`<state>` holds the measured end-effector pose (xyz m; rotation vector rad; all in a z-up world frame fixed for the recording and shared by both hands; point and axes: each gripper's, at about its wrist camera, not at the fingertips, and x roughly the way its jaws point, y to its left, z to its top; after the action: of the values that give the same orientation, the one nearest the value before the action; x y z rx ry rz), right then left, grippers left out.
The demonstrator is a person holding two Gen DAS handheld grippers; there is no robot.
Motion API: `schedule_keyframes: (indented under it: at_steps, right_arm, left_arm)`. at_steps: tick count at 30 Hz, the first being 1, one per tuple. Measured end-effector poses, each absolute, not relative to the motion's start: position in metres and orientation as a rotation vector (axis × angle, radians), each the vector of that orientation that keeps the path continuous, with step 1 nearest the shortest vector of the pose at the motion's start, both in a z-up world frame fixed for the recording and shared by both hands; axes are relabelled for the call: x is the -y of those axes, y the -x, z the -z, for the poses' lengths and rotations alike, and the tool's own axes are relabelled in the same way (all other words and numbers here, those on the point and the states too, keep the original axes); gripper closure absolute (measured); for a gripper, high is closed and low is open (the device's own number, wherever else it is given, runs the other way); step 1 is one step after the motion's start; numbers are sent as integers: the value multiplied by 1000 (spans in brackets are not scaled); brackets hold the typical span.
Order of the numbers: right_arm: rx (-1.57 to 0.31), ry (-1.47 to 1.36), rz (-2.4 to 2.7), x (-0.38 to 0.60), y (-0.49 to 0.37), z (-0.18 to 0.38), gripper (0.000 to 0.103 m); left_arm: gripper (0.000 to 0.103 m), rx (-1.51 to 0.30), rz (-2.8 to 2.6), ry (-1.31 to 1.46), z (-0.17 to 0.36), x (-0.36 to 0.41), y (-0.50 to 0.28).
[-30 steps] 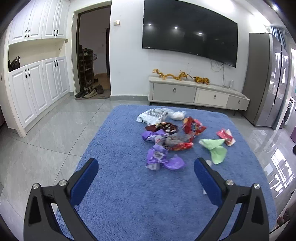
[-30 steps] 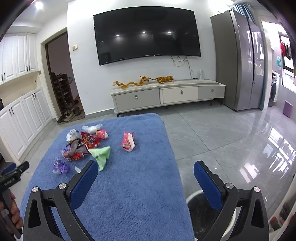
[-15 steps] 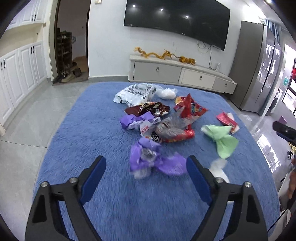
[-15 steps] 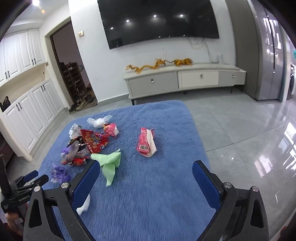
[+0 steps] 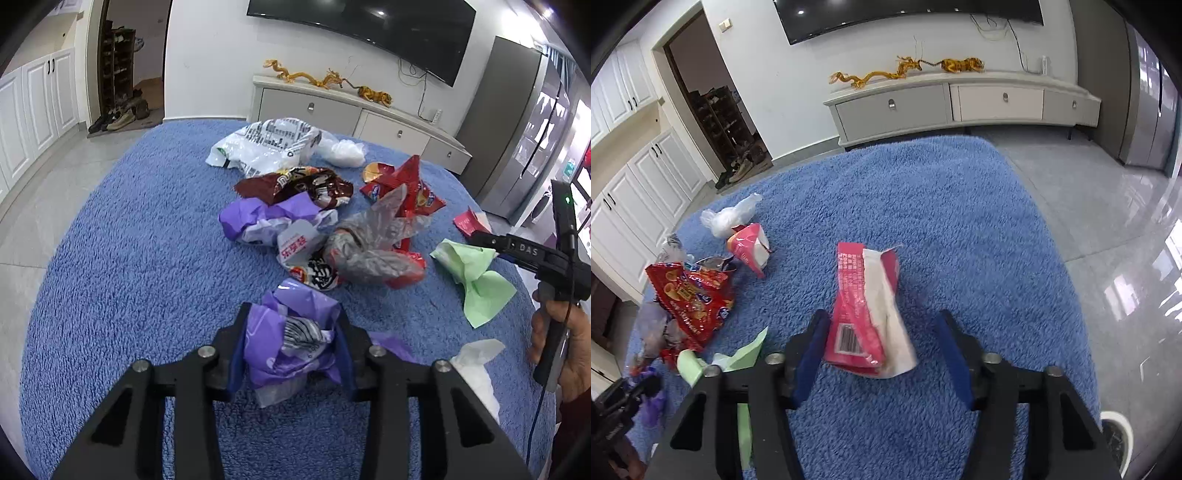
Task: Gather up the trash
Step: 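Grasp the purple bag with the left tool while the right tool grasps the pink box, then carry both items to the bin and open both tools to drop them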
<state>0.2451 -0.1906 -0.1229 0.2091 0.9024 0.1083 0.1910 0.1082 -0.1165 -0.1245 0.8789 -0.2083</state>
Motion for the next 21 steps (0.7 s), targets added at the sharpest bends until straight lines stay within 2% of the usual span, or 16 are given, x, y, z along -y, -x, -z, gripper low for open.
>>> schedule_keyframes:
  at_steps: [1, 2, 9, 21]
  right_arm:
    - [-900, -223, -124, 192, -243, 122, 69]
    - [-900, -235, -135, 194, -241, 121, 72]
    - [-832, -258, -177, 198, -208, 100, 72]
    - [-707, -243, -222, 194, -84, 38, 72]
  left_arm:
    - [68, -875, 206, 120, 116, -108, -190]
    - [69, -871, 203, 115, 115, -107, -189]
    - [70, -807, 178, 76, 91, -100, -164]
    - [71, -696, 174, -49, 35, -42, -94]
